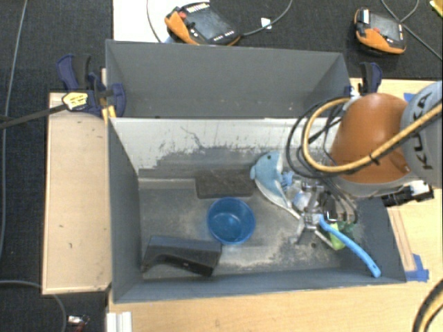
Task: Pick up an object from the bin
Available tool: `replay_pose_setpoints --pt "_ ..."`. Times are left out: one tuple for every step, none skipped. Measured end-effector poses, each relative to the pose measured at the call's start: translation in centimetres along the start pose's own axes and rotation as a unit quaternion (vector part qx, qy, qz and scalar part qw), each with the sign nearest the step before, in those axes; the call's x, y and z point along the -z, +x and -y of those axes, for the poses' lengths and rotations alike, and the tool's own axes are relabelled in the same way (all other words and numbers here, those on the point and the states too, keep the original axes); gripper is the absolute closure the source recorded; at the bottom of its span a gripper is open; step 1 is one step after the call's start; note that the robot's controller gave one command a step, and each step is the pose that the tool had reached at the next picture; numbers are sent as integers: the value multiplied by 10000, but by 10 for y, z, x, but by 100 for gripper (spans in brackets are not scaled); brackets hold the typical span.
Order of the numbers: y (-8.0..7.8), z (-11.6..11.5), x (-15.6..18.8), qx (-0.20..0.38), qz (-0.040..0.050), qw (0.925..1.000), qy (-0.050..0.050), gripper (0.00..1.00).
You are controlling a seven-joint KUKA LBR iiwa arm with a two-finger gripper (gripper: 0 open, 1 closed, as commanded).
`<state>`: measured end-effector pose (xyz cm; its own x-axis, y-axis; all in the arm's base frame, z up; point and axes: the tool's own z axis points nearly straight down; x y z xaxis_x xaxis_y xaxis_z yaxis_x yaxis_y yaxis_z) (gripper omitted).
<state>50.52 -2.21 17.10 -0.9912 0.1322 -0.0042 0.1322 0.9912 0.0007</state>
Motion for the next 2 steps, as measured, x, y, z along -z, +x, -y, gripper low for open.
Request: replay_pose_setpoints --pt "-20 9 -1 338 16 9994 3 0" --pt "-14 -17 -26 34 -8 10000 -7 0"
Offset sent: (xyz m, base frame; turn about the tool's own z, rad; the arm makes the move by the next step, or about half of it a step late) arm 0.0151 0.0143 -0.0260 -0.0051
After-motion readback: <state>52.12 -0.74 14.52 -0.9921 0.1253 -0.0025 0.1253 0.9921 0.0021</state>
